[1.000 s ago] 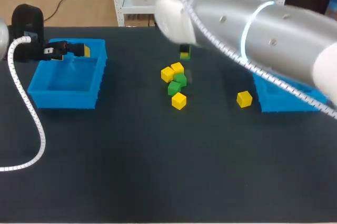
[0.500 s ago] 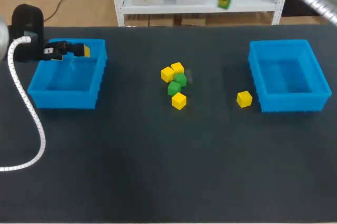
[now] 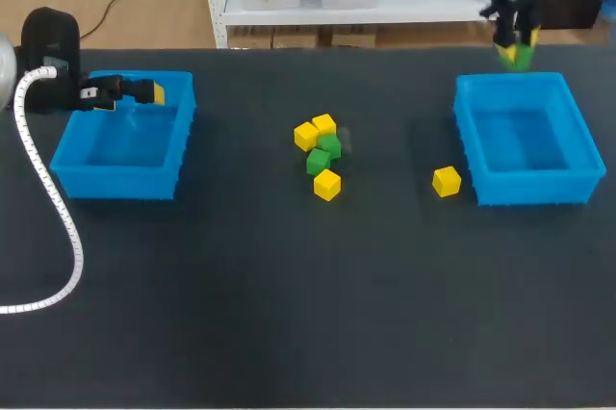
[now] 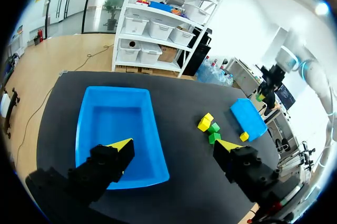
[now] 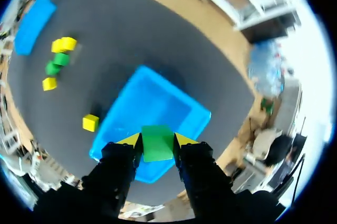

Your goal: Put the green cubes in the right bin and the yellow cubes in the left bin.

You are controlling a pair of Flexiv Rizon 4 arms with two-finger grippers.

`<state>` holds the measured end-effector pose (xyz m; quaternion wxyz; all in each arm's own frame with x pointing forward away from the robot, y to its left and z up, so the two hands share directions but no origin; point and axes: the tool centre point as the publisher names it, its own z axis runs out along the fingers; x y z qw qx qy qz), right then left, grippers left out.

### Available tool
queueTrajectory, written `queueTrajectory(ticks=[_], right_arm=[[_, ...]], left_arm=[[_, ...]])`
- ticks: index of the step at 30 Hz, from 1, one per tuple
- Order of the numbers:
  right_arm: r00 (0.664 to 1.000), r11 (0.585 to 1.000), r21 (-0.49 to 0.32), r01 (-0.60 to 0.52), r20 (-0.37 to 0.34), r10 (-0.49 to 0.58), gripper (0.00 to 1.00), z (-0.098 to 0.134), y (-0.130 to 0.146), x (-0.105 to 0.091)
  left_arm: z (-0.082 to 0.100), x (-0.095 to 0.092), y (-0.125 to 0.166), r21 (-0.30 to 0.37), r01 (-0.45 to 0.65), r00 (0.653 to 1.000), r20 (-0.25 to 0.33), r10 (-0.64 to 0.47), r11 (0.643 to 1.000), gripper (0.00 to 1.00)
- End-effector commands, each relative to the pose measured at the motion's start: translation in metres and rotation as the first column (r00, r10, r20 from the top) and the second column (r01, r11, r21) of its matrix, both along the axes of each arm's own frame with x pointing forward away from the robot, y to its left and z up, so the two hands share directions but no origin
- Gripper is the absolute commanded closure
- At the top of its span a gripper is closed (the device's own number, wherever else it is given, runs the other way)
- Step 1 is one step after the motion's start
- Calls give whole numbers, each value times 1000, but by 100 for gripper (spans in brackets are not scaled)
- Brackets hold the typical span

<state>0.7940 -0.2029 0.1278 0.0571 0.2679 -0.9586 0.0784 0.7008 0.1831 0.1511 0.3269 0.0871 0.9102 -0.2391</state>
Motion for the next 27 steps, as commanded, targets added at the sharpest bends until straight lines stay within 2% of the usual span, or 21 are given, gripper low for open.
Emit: queueTrajectory(ticks=[1, 4, 5, 6, 9, 13, 19, 22, 27], right_arm=[[888, 974, 202, 106, 421, -184, 100, -23, -37, -50], [895, 971, 197, 138, 395, -207, 100, -32, -42, -50], [895, 971, 189, 145, 393, -211, 63, -33, -42, -50], [896, 970, 196, 146, 389, -214, 0, -34, -42, -49], [897, 971, 200, 132, 394, -203, 0, -30, -32, -47], [896, 980, 186, 67, 422, -142, 0, -16, -4, -42], [880, 982, 185, -33, 471, -59, 0, 15, 57, -33], [880, 980, 197, -40, 471, -59, 0, 23, 92, -36], [886, 961, 275, 36, 437, -158, 0, 22, 140, -50]], left_arm=[[-1, -1, 1, -6, 3, 1000, 6, -3, 1000, 0], [-1, -1, 1, -6, 3, 1000, 6, -3, 1000, 0], [-1, -1, 1, -6, 3, 1000, 6, -3, 1000, 0], [-1, -1, 1, -6, 3, 1000, 6, -3, 1000, 0], [-1, -1, 1, -6, 3, 1000, 6, -3, 1000, 0], [-1, -1, 1, -6, 3, 1000, 6, -3, 1000, 0], [-1, -1, 1, -6, 3, 1000, 6, -3, 1000, 0], [-1, -1, 1, -6, 3, 1000, 6, -3, 1000, 0], [-1, -1, 1, -6, 3, 1000, 6, -3, 1000, 0]])
